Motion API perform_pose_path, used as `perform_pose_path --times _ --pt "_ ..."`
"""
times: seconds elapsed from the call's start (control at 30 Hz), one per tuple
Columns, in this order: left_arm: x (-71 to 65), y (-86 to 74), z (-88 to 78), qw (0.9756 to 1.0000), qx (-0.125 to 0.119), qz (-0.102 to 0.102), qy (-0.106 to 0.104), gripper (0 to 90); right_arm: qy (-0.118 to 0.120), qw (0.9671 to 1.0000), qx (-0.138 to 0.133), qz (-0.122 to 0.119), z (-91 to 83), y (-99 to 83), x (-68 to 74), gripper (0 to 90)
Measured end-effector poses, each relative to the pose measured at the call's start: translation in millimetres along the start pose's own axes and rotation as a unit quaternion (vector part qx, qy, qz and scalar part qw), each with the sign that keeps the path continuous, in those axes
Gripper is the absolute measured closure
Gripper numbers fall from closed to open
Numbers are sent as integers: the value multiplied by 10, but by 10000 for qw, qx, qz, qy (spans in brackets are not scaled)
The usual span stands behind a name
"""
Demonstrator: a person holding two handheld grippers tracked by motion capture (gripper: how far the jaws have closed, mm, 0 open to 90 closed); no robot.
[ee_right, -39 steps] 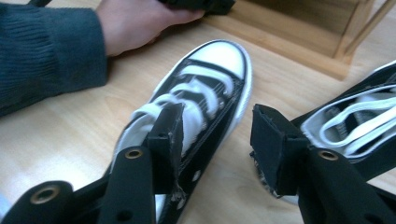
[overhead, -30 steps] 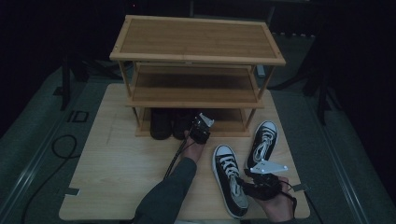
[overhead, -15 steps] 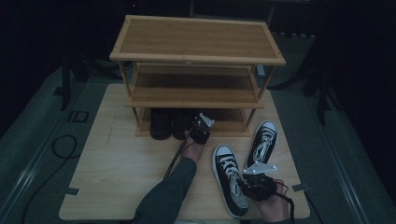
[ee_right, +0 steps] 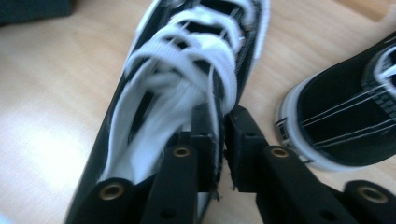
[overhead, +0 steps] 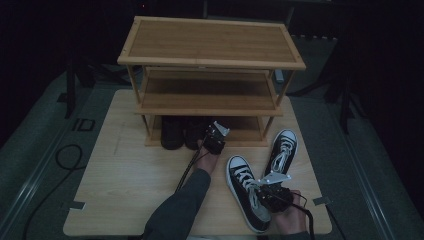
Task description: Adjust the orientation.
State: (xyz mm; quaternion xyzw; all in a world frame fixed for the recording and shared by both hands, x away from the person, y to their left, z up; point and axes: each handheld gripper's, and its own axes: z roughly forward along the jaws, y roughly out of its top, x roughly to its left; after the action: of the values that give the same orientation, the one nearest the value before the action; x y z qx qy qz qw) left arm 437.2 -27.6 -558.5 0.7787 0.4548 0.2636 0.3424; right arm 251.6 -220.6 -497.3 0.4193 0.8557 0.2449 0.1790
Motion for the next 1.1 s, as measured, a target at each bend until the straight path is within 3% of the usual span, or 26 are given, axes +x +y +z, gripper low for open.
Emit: perform_pose_path --times 0.07,0.2,0.37,0.5,0.7,0.8,1.1 --pt "0 0 0 10000 0 4 3 883 -93 9998 -99 115 37 11 -56 845" --pt "0 1 -2 10000 19 29 16 884 -45 9999 -83 48 66 30 -122 824" --pt "-1 0 -2 10000 18 36 21 883 78 9999 81 -130 106 43 -166 800" --pt "0 1 -1 10000 11 -2 10 883 9 9987 363 -349 169 20 -156 795" --pt "0 1 -2 10000 20 40 15 886 63 9997 120 -179 148 -10 -194 820" --pt "-1 1 -2 10000 21 46 20 886 36 9996 118 -249 170 20 -182 840" --pt "0 1 -1 10000 20 34 15 886 97 9998 98 -153 160 35 -218 876"
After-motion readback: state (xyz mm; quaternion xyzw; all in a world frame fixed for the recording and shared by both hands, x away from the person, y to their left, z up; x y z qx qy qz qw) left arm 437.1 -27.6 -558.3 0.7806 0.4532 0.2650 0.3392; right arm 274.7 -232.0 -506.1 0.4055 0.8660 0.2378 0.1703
